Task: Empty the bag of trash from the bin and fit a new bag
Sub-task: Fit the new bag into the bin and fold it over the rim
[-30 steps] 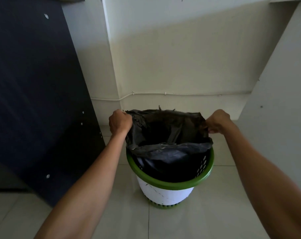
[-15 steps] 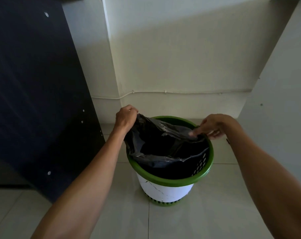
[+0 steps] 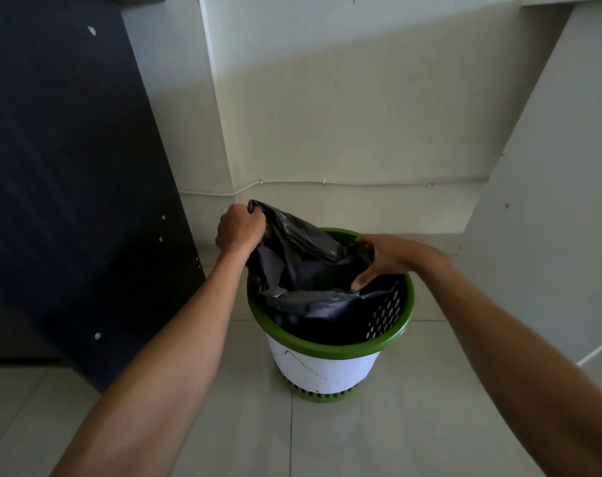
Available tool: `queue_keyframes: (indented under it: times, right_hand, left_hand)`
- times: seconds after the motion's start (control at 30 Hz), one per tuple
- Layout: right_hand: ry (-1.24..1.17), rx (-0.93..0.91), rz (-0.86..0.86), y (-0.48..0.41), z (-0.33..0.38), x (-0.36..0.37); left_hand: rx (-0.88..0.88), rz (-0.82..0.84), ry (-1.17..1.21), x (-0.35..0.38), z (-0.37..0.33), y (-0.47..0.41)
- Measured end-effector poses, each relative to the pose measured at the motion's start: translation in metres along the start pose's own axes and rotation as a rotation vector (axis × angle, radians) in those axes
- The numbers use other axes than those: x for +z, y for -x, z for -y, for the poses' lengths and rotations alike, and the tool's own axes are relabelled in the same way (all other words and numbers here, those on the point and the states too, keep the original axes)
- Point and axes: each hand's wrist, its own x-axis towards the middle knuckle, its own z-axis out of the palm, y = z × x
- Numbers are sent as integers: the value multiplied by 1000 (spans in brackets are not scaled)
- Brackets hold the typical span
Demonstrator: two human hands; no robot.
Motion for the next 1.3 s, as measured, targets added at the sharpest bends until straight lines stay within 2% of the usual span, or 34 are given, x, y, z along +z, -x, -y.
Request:
queue_keyframes:
  times: [0.17, 0.23, 0.3, 0.33, 0.4, 0.47, 0.57, 0.63, 0.7, 0.77, 0.83, 0.9, 0.97, 1.07, 1.17, 1.23, 1.3]
  right_hand:
    - [158, 149, -205, -7, -3, 13]
    - [95, 162, -330, -9, -2, 3]
    - [-147, 192, -461, -11, -3, -12]
    - [-366, 239, -505, -8, -2, -20]
    - [-985, 324, -509, -4, -3, -32]
    - [-1464, 334, -448, 2, -10, -38]
    - [-1727, 474, -375, 6, -25, -38]
    - [-1672, 582, -392, 4, -35, -31]
    - [-1506, 599, -397, -3, -47, -22]
    - [-1393, 532, -359, -12, -61, -16]
    - [-1307, 418, -249, -13, -70, -14]
    - [-1218, 258, -76, -8, -71, -15]
    - [-1125, 152, 12, -6, -73, -14]
    - [-901, 191, -98, -5, -73, -11]
    - [-841, 275, -301, -8, -70, -7]
    - [-812, 282, -446, -11, -67, -6]
    - [-720, 305, -515, -14, -59, -4]
  left_hand:
    - [-98, -50, 15, -10, 4, 3]
    - [-124, -63, -4, -15, 6, 2]
    - [-143, -77, -38, -20, 9, 2]
    - [-144, -87, -63, -21, 10, 1]
    - [-126, -107, -124, -23, 13, 1]
    - [-71, -116, -153, -23, 17, -3]
    - [69, -31, -49, -19, 26, -14]
    - [148, 102, 46, -15, 32, -16]
    - [167, 211, 126, -11, 33, -16]
    - [154, 342, 260, -9, 32, -14]
    - [180, 432, 320, -7, 33, -16]
    - [226, 377, 298, -2, 38, -20]
    - [198, 293, 292, 3, 43, -23]
    - [67, 271, 348, 3, 44, -27]
    - [-73, 316, 367, 1, 42, -28]
    - [-91, 334, 301, 3, 42, -26]
    - [-52, 283, 227, 9, 44, -27]
